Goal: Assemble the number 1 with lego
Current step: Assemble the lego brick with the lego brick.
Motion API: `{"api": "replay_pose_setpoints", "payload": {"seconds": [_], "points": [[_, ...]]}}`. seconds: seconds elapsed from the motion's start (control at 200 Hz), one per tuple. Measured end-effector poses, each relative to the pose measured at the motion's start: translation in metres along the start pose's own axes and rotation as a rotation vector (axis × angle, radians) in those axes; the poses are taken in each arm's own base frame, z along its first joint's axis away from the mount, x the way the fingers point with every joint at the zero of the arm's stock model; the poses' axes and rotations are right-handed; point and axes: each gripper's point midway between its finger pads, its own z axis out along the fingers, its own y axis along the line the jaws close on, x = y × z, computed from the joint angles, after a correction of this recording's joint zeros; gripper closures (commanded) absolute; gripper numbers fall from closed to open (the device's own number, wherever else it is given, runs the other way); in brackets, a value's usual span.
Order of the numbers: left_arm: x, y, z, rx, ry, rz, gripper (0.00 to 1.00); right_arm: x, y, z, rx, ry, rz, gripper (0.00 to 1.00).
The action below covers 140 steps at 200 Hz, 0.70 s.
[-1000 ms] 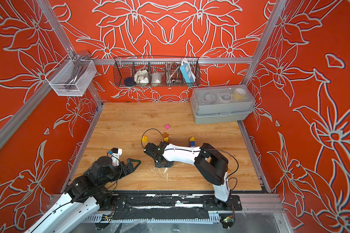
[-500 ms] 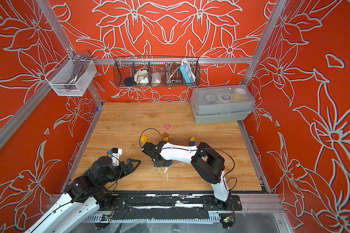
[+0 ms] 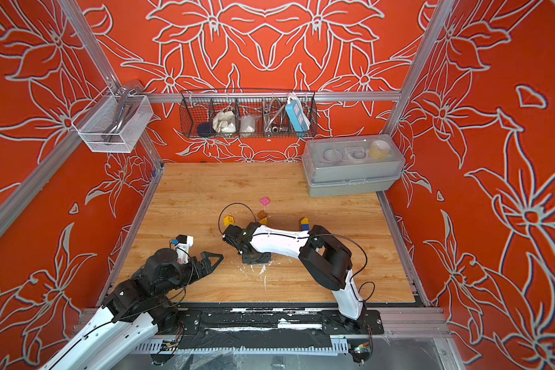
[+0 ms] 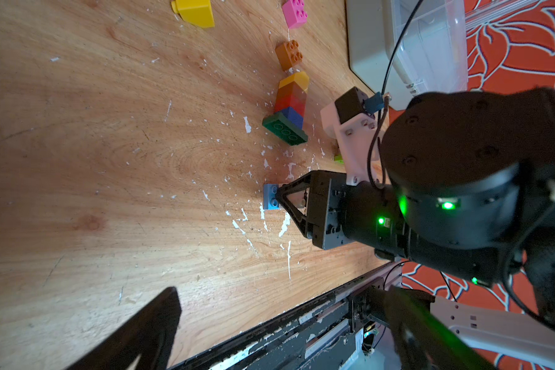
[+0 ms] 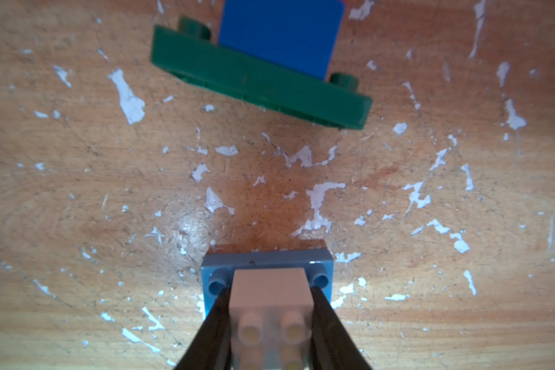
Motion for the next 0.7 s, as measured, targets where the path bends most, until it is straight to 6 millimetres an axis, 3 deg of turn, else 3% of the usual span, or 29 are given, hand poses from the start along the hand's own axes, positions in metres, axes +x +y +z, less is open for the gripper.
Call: {"api": "replay_pose_setpoints", "payload": {"seconds": [0.385, 0.701], "points": [[-0.0003, -0.0003, -0.0004, 0.002, -0.002, 0.0, 0.0, 0.001, -0.0005, 0.0031, -0.021, -0.013, 0.011, 1.0], [-0.0003, -0.0003, -0.0004, 0.002, -0.002, 0.0, 0.0, 0.0009, -0.0004, 0.0031, -0.021, -0.013, 0.005, 0.82]]}}
